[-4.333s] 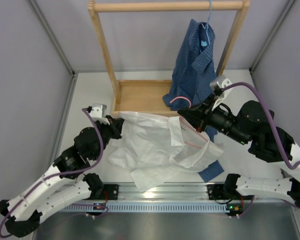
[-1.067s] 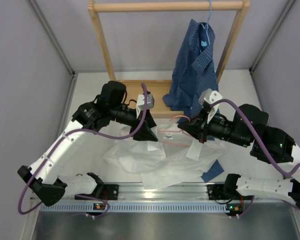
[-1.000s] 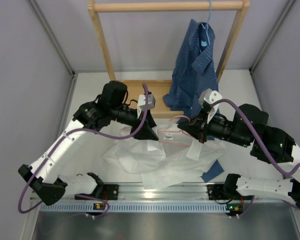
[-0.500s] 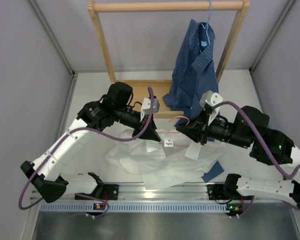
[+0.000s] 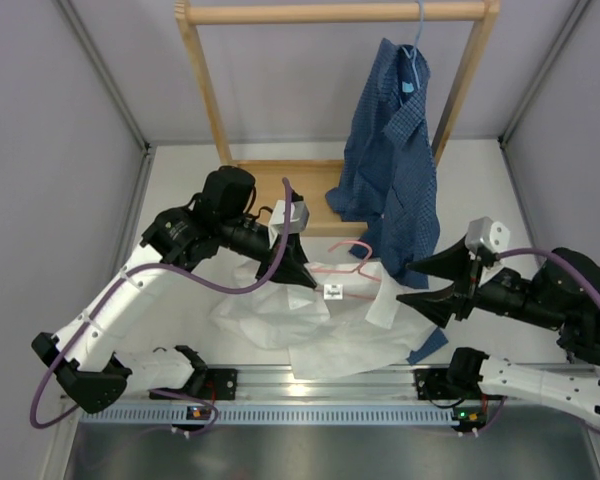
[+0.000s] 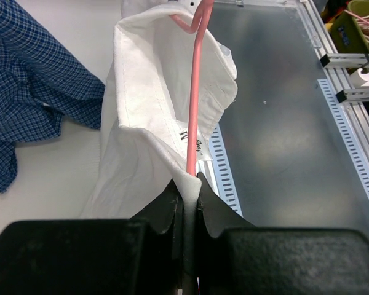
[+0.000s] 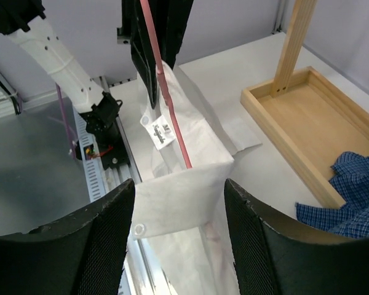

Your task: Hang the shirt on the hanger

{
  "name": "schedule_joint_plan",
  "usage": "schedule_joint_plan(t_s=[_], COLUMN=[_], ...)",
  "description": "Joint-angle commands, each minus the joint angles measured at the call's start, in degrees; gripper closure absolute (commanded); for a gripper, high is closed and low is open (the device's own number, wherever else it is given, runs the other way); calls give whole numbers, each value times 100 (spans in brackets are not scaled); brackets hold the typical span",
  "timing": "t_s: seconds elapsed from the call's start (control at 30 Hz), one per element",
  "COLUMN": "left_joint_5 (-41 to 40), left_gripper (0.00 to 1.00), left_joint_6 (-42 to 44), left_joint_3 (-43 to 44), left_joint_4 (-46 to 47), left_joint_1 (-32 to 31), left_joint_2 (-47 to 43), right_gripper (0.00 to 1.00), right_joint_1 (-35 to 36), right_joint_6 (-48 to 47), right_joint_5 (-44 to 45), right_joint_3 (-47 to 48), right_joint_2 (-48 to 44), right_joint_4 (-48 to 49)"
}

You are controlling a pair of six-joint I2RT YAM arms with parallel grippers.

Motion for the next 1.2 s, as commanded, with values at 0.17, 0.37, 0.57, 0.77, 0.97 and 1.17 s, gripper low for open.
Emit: schedule_joint_plan(t_s=[0.17,0.37,0.57,0.77,0.97,1.17], left_joint_5=[740,645,-24,-560,-1060,-1416], left_gripper=[100,100,100,100,100,100], left_joint_6=[195,230,-340,-1034,-1184,-1361], left_joint_3=[164,190,647,806,762,771], left_joint_4=[120,128,207,698,840,964], left_joint_1=[3,3,12,12,12,12], left_joint_2=[-129,-270,-191,-138,-252,-314], right_gripper=[49,98,100,99,44,35], right_joint_1=[30,39,30,30,30,30], right_joint_6=[-191,-252,-244,-577,-780,-710], right_joint_5=[-450,-461,57,260,305,670], right_joint_3=[-367,-622,-833,-834,-851,-983], right_joint_2=[563,749,-50,-315,-526,-913], right_joint_4=[-612,-559,-103,144,249,416])
